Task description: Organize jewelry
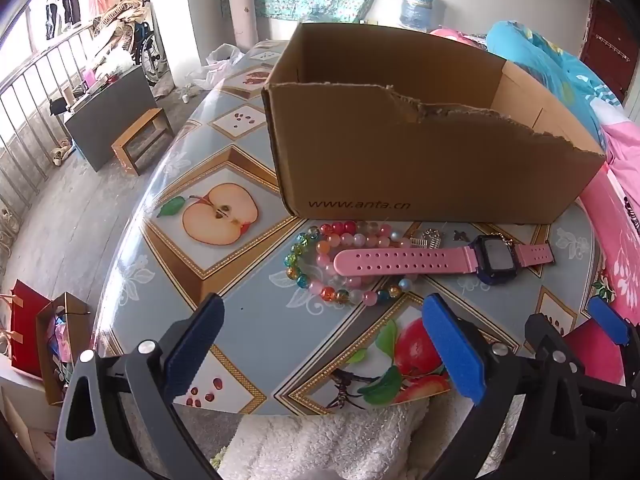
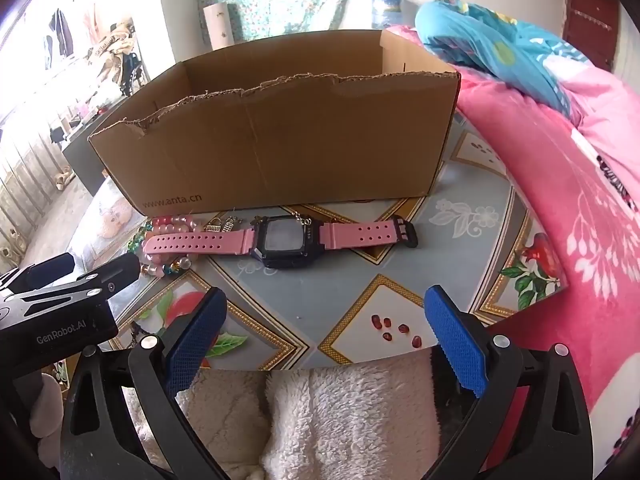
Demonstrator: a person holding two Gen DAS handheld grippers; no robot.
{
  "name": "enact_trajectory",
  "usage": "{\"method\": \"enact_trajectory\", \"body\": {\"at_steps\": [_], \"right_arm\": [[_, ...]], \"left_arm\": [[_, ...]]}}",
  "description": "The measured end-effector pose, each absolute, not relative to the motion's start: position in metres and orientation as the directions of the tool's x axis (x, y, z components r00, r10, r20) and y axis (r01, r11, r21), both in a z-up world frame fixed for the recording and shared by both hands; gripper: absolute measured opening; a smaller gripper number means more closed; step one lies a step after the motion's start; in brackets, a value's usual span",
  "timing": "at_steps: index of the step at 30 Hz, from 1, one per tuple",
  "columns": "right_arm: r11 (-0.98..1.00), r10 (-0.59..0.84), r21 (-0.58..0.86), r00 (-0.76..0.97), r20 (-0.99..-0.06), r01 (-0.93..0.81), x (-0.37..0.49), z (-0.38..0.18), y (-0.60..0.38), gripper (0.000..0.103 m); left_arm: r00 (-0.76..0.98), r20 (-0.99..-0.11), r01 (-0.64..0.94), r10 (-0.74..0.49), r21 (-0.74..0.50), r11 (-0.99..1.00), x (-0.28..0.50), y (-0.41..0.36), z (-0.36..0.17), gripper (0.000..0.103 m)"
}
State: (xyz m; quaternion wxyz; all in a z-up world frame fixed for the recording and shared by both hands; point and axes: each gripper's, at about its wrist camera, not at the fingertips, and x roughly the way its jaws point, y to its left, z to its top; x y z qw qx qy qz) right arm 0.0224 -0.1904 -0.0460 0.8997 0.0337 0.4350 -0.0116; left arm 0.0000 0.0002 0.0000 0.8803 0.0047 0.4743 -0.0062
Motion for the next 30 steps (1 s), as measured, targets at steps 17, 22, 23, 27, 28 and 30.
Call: {"method": "enact_trajectory", "body": {"at_steps": [17,22,23,27,28,30], "right_arm": [[0.998,0.008,0.047,0.622,-0.783,0.046,0.0224,-0.0457,-0.1905,0.095],[0.998,0.008,0.047,0.622,-0.783,0.046,0.0227,-0.0454,-0.1896,0.095],[0.998,0.007,0.046,0.622,-0.783,0.046,0.0228,-0.0453,-0.1895,0.095],[0.998,0.007,0.045,0.622,-0.783,0.046,0.0235,-0.0454,-0.1895,0.095],[0.998,0.005,0.044,0.623,-0.783,0.047,0.0236,-0.0454,-0.1894,0.095],[0.998,0.004,0.042,0.623,-0.783,0.046,0.0238,-0.0456,-0.1890,0.095]], "left_arm": [[0.550,-0.835,0.019,-0.004,0.008,1.000,0.0002,-0.0005,0.0001,0.097],[0.550,-0.835,0.019,-0.003,0.009,1.000,0.0002,-0.0006,0.0000,0.097],[0.550,-0.835,0.019,-0.003,0.008,1.000,0.0002,-0.0006,0.0000,0.097],[0.550,-0.835,0.020,-0.003,0.009,1.000,0.0002,-0.0007,0.0000,0.097],[0.550,-0.835,0.020,-0.004,0.009,1.000,0.0002,-0.0008,0.0000,0.097],[0.549,-0.836,0.020,-0.003,0.009,1.000,-0.0001,0.0002,0.0000,0.097]]}}
